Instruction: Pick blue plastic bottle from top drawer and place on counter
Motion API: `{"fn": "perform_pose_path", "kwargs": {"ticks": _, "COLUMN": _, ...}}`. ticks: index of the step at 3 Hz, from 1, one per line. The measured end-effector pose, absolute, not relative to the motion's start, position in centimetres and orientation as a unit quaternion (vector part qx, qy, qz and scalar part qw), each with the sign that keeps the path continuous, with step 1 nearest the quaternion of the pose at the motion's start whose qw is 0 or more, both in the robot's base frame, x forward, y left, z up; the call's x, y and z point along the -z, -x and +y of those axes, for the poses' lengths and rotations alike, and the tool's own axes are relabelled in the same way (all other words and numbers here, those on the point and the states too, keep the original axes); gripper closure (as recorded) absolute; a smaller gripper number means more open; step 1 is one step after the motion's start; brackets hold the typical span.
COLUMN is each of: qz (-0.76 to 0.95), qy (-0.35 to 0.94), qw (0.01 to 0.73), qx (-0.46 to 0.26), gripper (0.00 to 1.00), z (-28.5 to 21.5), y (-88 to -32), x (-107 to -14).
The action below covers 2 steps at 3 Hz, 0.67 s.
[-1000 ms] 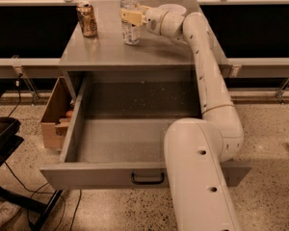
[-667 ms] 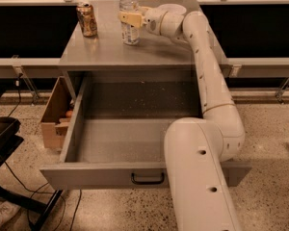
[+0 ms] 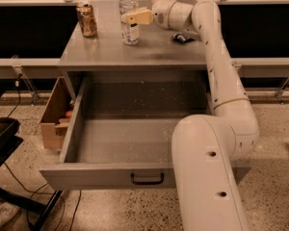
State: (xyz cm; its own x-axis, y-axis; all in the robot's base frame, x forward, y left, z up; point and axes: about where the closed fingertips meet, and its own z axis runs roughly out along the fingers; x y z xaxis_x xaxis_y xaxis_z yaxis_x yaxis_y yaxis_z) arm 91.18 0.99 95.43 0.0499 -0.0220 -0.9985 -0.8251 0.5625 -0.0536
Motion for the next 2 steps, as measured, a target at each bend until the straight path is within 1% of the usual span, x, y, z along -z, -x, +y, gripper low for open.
{"fn": "perform_pose_path", "kwargs": {"ticks": 1, "qz": 0.642, "qy": 0.351, "qw": 0.634, "qx": -0.249, "gripper": 0.00, "z": -3.2, "y": -90.5, "x": -98.0}}
{"fn": "perform_pose_path", "kwargs": {"ticks": 2, "qz": 0.712, "qy": 0.343, "qw": 0.599, "qx": -0.129, "gripper": 0.00, "z": -9.4, "y": -88.6, "x": -101.8}}
